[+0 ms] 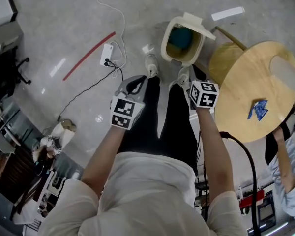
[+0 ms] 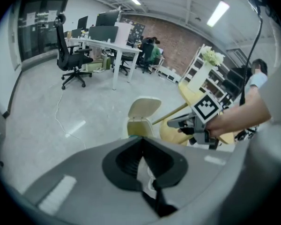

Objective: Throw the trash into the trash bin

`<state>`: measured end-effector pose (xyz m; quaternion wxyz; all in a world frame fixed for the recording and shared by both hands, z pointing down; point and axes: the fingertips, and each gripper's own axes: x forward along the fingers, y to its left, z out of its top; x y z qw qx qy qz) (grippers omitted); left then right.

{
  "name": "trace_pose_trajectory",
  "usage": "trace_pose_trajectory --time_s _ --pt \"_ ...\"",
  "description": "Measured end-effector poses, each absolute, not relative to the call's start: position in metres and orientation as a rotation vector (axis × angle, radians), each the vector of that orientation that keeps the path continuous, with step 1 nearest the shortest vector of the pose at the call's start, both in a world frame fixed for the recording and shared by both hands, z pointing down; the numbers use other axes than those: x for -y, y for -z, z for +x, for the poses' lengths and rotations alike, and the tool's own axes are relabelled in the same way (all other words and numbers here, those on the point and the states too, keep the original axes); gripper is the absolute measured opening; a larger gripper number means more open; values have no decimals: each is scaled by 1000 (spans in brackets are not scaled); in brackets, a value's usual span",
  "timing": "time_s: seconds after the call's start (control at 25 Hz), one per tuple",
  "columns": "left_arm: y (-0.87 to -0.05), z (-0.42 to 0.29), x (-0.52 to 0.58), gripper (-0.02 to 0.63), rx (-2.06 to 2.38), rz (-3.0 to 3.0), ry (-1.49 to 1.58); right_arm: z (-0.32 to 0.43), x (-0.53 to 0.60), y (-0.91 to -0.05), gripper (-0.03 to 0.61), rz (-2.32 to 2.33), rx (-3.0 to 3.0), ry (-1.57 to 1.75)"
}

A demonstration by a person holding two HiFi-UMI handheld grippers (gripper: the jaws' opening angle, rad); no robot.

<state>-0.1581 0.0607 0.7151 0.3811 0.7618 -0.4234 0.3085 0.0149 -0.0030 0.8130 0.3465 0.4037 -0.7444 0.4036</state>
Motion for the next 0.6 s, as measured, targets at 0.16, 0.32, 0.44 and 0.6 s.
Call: trace_pose_trajectory --time_s 0.16,0.32,0.44,0.6 --pt "-691 -163 -57 3 1099 1948 -781 14 2 -778 2 1031 1962 -1038" --pt "-672 -161 -50 3 1101 1960 -779 12 2 -747 2 1001 2005 -1037" --pt "-657 -157 -49 3 1092 1965 -776 13 -1 -727 2 991 2023 -1033" --pt "-637 -147 -52 3 1070 1972 -767 18 -11 -702 2 986 2037 -1036"
